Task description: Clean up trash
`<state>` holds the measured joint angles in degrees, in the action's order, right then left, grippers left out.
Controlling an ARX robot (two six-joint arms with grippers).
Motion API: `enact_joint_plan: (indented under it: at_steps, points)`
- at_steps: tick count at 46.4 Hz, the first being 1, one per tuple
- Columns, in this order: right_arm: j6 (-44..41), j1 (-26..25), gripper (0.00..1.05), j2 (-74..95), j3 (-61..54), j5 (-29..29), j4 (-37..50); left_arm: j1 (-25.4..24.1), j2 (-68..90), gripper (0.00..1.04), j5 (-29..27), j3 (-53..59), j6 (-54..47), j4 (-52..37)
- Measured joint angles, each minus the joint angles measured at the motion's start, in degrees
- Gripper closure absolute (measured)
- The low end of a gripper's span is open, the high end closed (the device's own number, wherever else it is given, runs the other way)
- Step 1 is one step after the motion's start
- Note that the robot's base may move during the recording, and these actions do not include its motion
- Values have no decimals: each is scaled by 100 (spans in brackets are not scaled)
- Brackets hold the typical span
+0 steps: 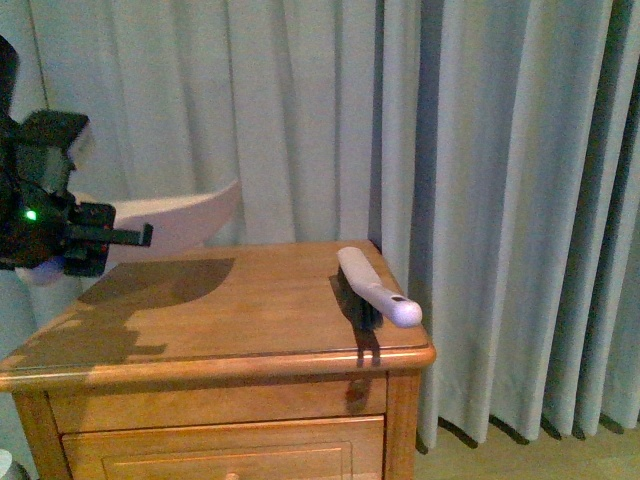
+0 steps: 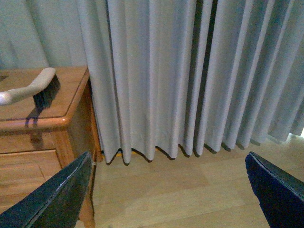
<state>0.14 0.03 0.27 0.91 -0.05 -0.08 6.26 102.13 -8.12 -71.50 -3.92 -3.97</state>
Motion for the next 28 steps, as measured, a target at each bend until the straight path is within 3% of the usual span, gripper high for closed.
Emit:
enact_joint_plan:
  at_steps: [9, 16, 28]
  points:
    - [0, 0, 7, 0, 2, 2, 0, 7, -1580, 77, 186, 1493, -308, -1814]
    - [0, 0, 7, 0, 0, 2, 0, 15, -2691, 77, 254, 2503, -380, -2583]
    - [0, 0, 7, 0, 2, 2, 0, -236, -4964, 77, 592, 4098, -186, -2848]
